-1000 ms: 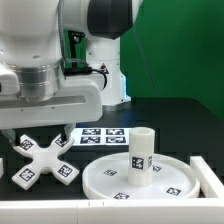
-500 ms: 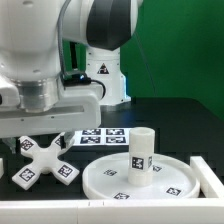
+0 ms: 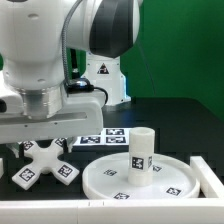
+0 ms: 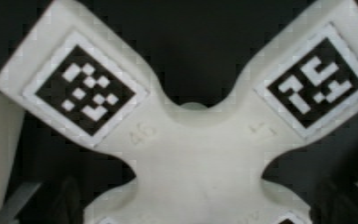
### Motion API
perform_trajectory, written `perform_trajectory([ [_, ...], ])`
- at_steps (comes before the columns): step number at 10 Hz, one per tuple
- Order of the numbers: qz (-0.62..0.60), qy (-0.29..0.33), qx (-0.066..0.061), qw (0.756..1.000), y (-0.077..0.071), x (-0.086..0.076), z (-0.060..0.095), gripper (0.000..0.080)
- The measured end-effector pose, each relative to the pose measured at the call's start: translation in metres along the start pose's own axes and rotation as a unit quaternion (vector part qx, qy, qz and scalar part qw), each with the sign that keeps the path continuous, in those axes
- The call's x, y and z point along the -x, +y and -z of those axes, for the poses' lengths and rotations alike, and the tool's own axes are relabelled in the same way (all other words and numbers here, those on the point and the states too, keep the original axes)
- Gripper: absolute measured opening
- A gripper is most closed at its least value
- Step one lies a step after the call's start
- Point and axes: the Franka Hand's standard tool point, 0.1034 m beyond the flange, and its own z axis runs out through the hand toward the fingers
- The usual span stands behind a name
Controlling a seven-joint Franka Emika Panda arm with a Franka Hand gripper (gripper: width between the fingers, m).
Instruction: Assemble round table
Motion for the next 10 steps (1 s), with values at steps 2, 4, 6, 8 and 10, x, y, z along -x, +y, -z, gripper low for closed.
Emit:
perform_trajectory([
  [2, 0.000, 0.000, 0.002, 1.000, 0.001, -0.001, -0.006, 0.0649],
  [4, 0.000, -0.002, 0.003, 1.000, 0.001, -0.002, -0.009, 0.0649],
  [6, 0.000, -0.004, 0.003, 1.000, 0.001, -0.001, -0.012, 0.0649],
  [8, 0.001, -0.006, 0.003, 1.000, 0.000, -0.001, -0.016, 0.0649],
  [10, 0.002, -0.010, 0.002, 1.000, -0.002, -0.001, -0.021, 0.0649],
])
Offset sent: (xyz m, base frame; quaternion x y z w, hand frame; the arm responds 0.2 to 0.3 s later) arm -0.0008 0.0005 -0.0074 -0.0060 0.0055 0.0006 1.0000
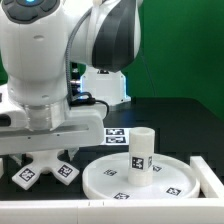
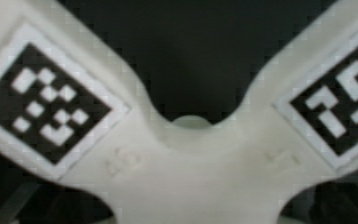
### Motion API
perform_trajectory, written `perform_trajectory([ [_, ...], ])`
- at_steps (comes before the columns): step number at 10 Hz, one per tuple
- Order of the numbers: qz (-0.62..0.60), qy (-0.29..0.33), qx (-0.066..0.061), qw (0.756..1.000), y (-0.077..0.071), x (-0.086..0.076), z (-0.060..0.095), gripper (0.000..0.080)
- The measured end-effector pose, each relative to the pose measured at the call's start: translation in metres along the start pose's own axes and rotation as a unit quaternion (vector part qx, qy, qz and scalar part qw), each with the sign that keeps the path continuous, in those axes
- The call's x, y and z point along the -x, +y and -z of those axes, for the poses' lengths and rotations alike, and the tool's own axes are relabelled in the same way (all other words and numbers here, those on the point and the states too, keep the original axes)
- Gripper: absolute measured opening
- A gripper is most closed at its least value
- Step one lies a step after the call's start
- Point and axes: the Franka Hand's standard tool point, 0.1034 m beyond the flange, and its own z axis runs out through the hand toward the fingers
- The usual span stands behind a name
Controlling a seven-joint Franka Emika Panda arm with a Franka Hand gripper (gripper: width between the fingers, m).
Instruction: Assemble round table
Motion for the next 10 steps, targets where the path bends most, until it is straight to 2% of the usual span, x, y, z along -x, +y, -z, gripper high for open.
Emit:
perform_trajectory([
  [3, 0.000, 0.000, 0.001, 1.000, 0.000, -0.001, -0.003, 0.0649],
  [4, 0.000, 0.000, 0.001, 1.000, 0.000, -0.001, -0.003, 0.0495],
  [5, 0.000, 0.000, 0.001, 1.000, 0.001, -0.001, -0.003, 0.0495],
  [6, 0.000, 0.000, 0.001, 1.000, 0.001, -0.001, -0.002, 0.0452],
  [8, 0.000, 0.001, 0.001, 1.000, 0.001, -0.001, -0.002, 0.0452],
  [9, 0.001, 0.003, 0.002, 1.000, 0.000, -0.001, 0.001, 0.0452],
  [10, 0.004, 0.004, -0.005, 1.000, -0.008, 0.001, 0.018, 0.0452],
])
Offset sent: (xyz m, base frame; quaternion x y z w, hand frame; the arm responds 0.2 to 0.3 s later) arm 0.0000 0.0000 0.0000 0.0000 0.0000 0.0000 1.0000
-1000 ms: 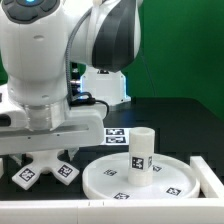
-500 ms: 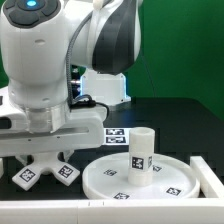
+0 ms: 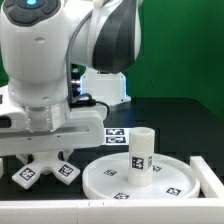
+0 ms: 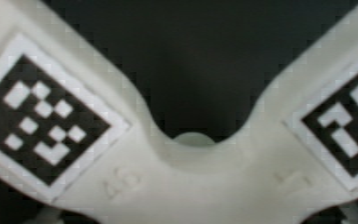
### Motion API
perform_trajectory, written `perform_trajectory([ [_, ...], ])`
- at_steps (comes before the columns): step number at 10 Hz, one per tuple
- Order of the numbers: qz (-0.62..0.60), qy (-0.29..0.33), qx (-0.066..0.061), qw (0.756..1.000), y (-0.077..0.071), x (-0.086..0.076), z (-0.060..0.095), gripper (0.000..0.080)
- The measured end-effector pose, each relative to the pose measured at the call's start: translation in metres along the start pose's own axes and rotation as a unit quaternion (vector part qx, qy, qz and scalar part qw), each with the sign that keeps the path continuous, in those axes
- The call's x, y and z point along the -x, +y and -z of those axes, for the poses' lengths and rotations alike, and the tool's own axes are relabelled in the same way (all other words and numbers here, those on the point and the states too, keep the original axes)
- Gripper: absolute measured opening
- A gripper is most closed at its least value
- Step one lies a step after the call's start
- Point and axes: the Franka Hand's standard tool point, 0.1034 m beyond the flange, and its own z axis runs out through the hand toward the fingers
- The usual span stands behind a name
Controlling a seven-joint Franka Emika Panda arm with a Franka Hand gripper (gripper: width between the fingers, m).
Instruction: Assemble round table
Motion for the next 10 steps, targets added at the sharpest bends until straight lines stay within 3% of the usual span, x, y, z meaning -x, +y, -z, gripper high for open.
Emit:
perform_trajectory([
  [2, 0.005, 0.037, -0.003, 0.999, -0.014, 0.006, 0.047, 0.0452],
  [4, 0.003, 0.079, -0.005, 0.997, -0.025, 0.020, 0.080, 0.0453],
  [6, 0.004, 0.155, 0.015, 0.988, -0.017, 0.011, 0.085, 0.0453],
  [8, -0.006, 0.216, 0.024, 0.976, -0.015, 0.012, 0.085, 0.0453],
  [9, -0.011, 0.238, 0.024, 0.971, -0.031, 0.009, 0.093, 0.0453],
  [10, -0.024, 0.259, 0.016, 0.965, -0.055, 0.007, 0.102, 0.0453],
])
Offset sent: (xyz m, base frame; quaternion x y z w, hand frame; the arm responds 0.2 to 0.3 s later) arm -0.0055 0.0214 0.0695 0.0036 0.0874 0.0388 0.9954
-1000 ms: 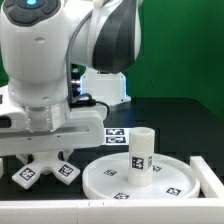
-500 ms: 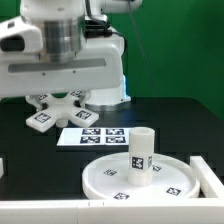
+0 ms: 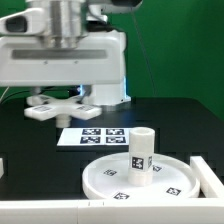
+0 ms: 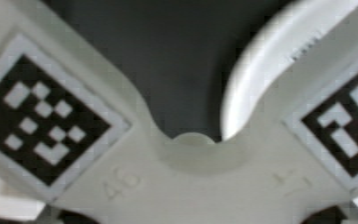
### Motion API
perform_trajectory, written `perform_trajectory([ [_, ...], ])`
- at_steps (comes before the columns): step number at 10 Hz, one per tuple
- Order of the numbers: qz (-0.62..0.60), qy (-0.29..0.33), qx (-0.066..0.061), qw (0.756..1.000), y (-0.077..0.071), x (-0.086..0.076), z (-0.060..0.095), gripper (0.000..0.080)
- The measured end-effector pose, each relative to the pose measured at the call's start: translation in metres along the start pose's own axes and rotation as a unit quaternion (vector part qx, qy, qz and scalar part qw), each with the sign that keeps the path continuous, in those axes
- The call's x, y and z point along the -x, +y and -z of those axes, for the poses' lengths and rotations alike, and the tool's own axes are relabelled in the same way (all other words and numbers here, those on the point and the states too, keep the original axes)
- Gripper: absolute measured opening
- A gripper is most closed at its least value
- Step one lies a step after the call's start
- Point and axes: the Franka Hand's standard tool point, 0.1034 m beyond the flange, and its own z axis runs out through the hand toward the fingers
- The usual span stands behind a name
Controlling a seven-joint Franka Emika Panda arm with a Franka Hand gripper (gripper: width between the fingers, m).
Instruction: Assemble round table
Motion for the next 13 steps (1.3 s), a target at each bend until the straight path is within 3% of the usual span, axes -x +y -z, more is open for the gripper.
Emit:
perform_trajectory([
  [2, -0.030, 0.003, -0.008, 1.000, -0.043, -0.008, 0.009, 0.0453],
  [3, -0.029, 0.004, -0.008, 1.000, -0.050, -0.011, 0.009, 0.0453],
  [7, -0.035, 0.002, -0.008, 0.999, -0.050, -0.009, 0.007, 0.0453],
  [11, -0.056, 0.001, -0.011, 0.998, -0.088, -0.018, -0.005, 0.0453],
  [13, -0.054, -0.006, -0.011, 0.998, -0.093, -0.015, -0.014, 0.0453],
])
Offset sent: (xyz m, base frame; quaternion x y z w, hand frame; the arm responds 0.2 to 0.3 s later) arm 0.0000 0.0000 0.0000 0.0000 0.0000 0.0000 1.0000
